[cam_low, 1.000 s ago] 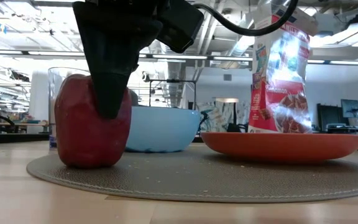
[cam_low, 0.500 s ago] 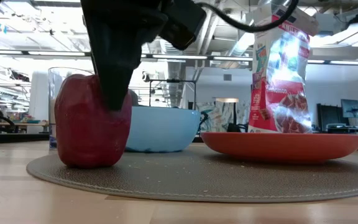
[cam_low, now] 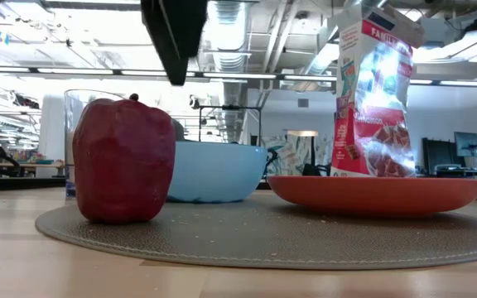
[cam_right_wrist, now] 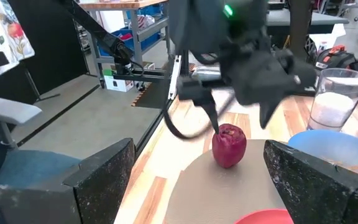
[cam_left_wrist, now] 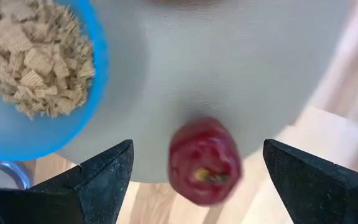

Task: Arrange a breakfast setting
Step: Put the blue spoon on the gray placemat to the left of the blue bowl

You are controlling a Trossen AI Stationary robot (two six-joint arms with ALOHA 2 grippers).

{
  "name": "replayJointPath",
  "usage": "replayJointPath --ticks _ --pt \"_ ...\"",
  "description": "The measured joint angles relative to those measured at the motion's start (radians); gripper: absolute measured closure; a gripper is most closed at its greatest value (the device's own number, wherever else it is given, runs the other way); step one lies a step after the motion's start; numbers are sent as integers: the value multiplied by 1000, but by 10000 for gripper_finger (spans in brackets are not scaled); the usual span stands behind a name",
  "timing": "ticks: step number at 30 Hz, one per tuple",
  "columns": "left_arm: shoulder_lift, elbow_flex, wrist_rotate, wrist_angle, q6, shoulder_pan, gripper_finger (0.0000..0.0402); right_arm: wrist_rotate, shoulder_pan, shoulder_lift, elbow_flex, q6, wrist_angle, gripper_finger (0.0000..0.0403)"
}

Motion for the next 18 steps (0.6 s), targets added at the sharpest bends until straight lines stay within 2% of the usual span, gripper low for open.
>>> replayJointPath --ticks 2,9,13,18 --pt "0 33 -15 -14 10 -18 58 0 0 0 0 16 0 17" --pt "-20 64 -193 -15 66 -150 58 0 0 0 0 21 0 17" --pt "-36 64 -319 5 15 -241 58 0 5 0 0 21 0 17" --pt "-40 64 -524 61 -8 -365 58 0 5 0 0 19 17 17"
